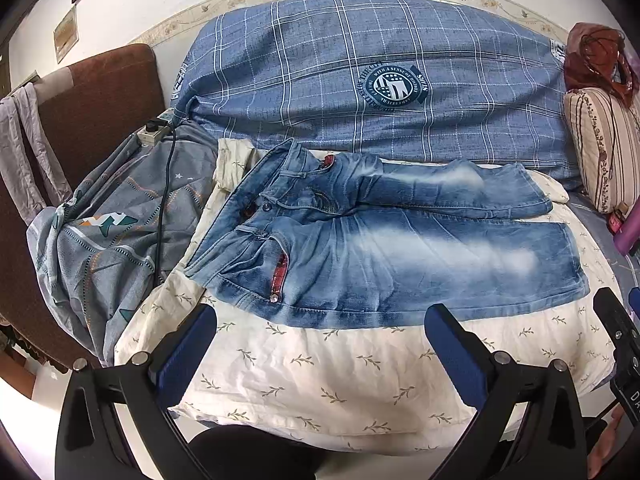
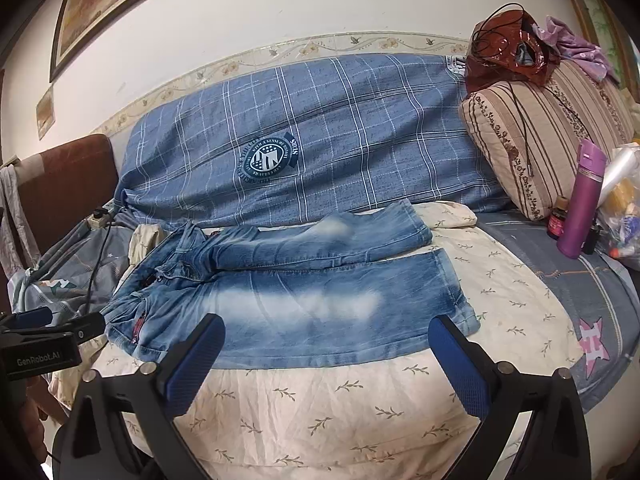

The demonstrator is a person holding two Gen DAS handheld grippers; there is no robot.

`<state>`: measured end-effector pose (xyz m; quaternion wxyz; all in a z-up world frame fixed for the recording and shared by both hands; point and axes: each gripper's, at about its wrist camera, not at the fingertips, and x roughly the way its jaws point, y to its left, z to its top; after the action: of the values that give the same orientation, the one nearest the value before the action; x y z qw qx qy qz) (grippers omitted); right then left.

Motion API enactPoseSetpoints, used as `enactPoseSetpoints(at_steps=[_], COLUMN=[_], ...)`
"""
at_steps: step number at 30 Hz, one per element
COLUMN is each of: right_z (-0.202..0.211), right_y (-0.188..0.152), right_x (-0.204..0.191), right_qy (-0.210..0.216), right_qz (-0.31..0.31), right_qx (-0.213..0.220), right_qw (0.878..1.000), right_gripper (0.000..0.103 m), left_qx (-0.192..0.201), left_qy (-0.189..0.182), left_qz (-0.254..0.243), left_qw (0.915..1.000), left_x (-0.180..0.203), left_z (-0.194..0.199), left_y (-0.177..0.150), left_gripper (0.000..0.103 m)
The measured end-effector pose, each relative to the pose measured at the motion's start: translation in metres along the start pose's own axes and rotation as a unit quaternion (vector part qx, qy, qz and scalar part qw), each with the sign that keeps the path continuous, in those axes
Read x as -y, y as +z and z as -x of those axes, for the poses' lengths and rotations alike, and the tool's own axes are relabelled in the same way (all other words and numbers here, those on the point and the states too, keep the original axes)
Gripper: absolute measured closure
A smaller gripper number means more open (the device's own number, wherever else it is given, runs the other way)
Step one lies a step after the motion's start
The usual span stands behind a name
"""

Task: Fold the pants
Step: 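Move both tools toward the blue jeans lying on the bed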

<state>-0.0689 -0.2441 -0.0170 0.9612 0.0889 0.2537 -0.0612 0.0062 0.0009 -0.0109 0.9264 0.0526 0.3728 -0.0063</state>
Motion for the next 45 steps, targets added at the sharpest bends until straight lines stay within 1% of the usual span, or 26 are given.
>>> enactPoseSetpoints(at_steps=[18, 27, 36, 45], right_z=[-0.011, -0.023, -0.044, -0.081], right_y=[-0.001, -0.004, -0.003, 0.011], right_x=[0.000, 0.004, 0.008, 0.016], right_qy=[0.002, 0.000, -0.001, -0.006], right_qz=[-0.004, -0.010, -0.013, -0.023], right_qx=[-0.012, -0.021, -0.034, -0.046], right_qw=[1.000, 1.000, 0.999, 0.999], right_gripper=[0.000, 0.000, 0.000, 0.000], left_qx=[-0.012, -0.025, -0.054, -0.070], left_qy=[-0.001, -0.007, -0.008, -0.003], left_qz=[-0.003, -0.006, 0.004, 0.008], left_qw=[0.9999, 0.9997, 0.9985, 0.9975], left_x=[0.002, 0.005, 0.003, 0.001], left_z=[-0.012, -0.025, -0.054, -0.088], left_y=[0.000, -0.001, 0.002, 0.016], left_gripper=[0.000, 0.000, 0.000, 0.000])
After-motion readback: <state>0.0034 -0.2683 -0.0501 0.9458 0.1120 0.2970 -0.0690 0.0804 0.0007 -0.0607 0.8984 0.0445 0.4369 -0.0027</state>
